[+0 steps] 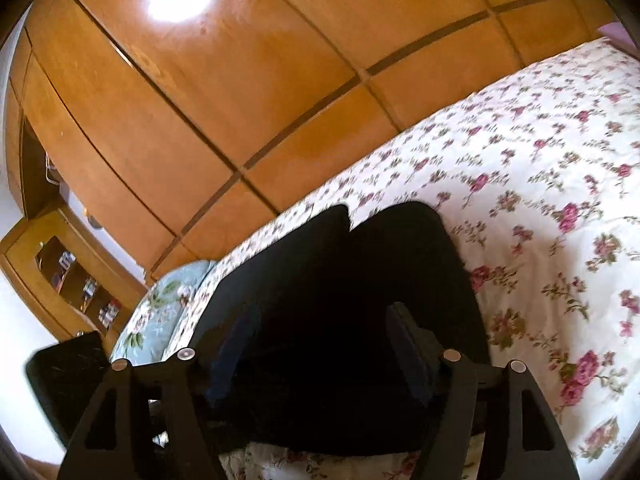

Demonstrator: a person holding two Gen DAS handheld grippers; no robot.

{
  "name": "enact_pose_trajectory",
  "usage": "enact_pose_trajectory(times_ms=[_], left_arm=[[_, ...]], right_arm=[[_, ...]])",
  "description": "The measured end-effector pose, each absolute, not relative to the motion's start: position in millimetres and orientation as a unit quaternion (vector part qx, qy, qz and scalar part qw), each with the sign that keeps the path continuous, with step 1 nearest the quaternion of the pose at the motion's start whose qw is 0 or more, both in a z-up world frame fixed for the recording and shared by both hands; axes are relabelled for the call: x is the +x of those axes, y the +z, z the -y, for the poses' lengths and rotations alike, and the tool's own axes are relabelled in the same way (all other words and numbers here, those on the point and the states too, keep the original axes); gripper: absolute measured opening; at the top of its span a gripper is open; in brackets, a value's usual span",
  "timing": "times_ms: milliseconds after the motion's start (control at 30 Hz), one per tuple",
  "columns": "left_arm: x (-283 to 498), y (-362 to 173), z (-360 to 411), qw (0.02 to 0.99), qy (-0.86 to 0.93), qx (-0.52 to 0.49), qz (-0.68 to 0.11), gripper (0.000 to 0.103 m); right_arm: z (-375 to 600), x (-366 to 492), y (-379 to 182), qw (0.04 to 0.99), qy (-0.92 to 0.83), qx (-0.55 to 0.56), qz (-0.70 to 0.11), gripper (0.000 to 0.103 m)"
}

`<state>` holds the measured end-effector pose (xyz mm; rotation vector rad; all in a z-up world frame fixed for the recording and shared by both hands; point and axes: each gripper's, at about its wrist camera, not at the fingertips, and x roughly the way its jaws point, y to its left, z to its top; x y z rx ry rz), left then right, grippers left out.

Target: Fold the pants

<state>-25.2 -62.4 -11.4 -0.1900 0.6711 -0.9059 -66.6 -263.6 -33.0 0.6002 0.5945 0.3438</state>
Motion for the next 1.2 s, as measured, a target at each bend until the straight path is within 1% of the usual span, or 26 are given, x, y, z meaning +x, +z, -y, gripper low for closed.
enact_pose_trajectory(times_ms=[67, 133, 233, 367, 500, 567, 633, 700, 767, 800, 833, 867, 933, 967, 1000, 1033, 1100, 1133, 1200], left_arm=[[-30, -4, 33, 0.862, -0.397, -0.104, -0.298, 0.052], [-34, -2, 3, 0.877, -0.367, -0.115, -0.287, 0.061], [-41, -1, -47, 0.899, -0.307, -0.132, -0.284, 0.067], [-47, -14, -86, 0.907, -0.262, -0.126, -0.306, 0.067], [-55, -31, -87, 0.898, -0.277, -0.105, -0.326, 0.068], [-65, -40, -80, 0.892, -0.293, -0.085, -0.333, 0.068], [-67, -49, -66, 0.894, -0.290, -0.048, -0.339, 0.068], [-66, -54, -58, 0.896, -0.276, -0.024, -0.346, 0.068], [-59, -61, -55, 0.899, -0.253, -0.027, -0.356, 0.068], [-54, -64, -57, 0.900, -0.245, -0.038, -0.359, 0.066], [-51, -66, -60, 0.901, -0.236, -0.052, -0.360, 0.059], [-48, -67, -67, 0.904, -0.223, -0.070, -0.358, 0.055], [-46, -67, -72, 0.909, -0.204, -0.067, -0.357, 0.046], [-49, -64, -69, 0.913, -0.202, -0.047, -0.352, 0.040], [-53, -61, -64, 0.916, -0.199, -0.026, -0.347, 0.030], [-60, -54, -56, 0.923, -0.189, 0.007, -0.335, 0.026], [-73, -38, -39, 0.935, -0.183, 0.052, -0.300, 0.025], [-81, -27, -31, 0.941, -0.186, 0.063, -0.276, 0.025], [-86, -17, -22, 0.942, -0.200, 0.072, -0.260, 0.025]], right_arm=[[261, -61, -36, 0.895, 0.166, 0.284, -0.302, 0.071], [260, -56, -40, 0.888, 0.167, 0.286, -0.318, 0.071], [259, -48, -42, 0.883, 0.172, 0.285, -0.331, 0.071], [256, -35, -42, 0.876, 0.180, 0.273, -0.356, 0.072], [253, -23, -45, 0.862, 0.189, 0.276, -0.380, 0.071], [249, -18, -46, 0.856, 0.202, 0.278, -0.387, 0.063], [244, -15, -47, 0.849, 0.212, 0.281, -0.394, 0.050], [237, -11, -50, 0.847, 0.216, 0.275, -0.400, 0.048], [230, -10, -51, 0.855, 0.205, 0.255, -0.402, 0.037], [228, -9, -51, 0.858, 0.200, 0.248, -0.402, 0.024], [228, -9, -51, 0.860, 0.199, 0.248, -0.400, 0.016], [230, -9, -52, 0.856, 0.207, 0.260, -0.396, 0.015], [236, -10, -48, 0.853, 0.212, 0.281, -0.385, 0.010], [238, -12, -44, 0.856, 0.213, 0.283, -0.377, 0.006], [240, -15, -37, 0.861, 0.213, 0.282, -0.366, 0.004], [242, -17, -29, 0.865, 0.214, 0.280, -0.356, 0.003], [248, -24, -9, 0.877, 0.215, 0.276, -0.328, 0.003], [252, -28, 1, 0.885, 0.211, 0.271, -0.313, 0.003], [260, -35, 19, 0.897, 0.211, 0.262, -0.288, 0.003]])
